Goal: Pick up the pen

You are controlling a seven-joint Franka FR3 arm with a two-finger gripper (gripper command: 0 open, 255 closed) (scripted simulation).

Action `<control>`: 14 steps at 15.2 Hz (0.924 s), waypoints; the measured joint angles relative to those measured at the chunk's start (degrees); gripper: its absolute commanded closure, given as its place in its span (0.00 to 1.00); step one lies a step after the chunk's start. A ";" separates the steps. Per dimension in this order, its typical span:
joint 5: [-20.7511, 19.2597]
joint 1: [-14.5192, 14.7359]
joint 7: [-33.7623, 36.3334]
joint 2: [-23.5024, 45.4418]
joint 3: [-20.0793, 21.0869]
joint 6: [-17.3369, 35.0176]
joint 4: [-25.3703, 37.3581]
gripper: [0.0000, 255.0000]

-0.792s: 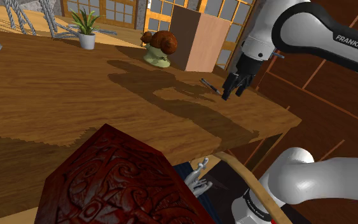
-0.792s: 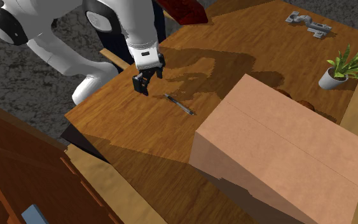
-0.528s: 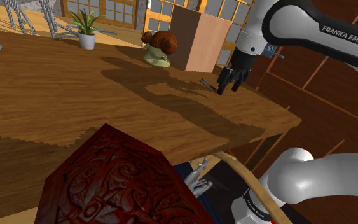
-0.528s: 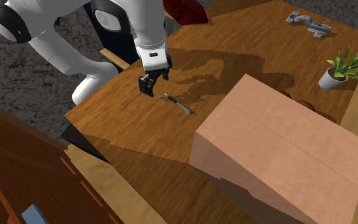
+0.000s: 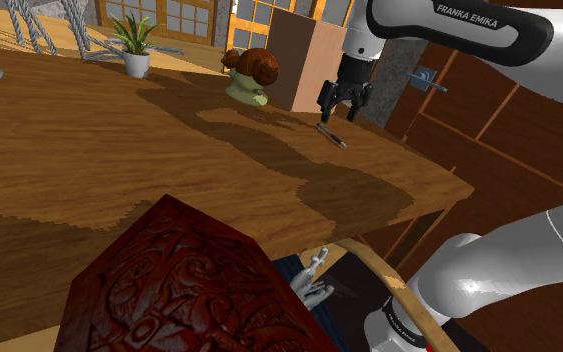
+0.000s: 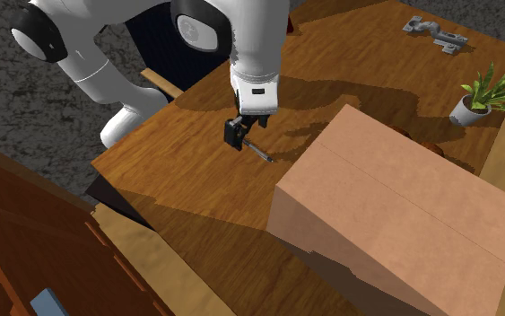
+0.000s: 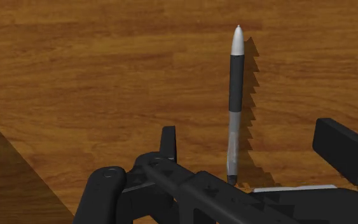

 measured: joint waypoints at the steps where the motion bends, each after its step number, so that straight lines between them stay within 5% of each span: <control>1: -0.06 -0.05 0.23 0.26 0.04 0.55 -0.39 0.00; 7: -0.02 0.01 0.81 -0.12 0.20 4.78 -5.09 0.00; 8: -0.01 0.01 0.82 -0.14 0.20 5.06 -5.40 1.00; 14: 0.14 0.09 0.75 -0.57 0.24 5.51 -5.81 1.00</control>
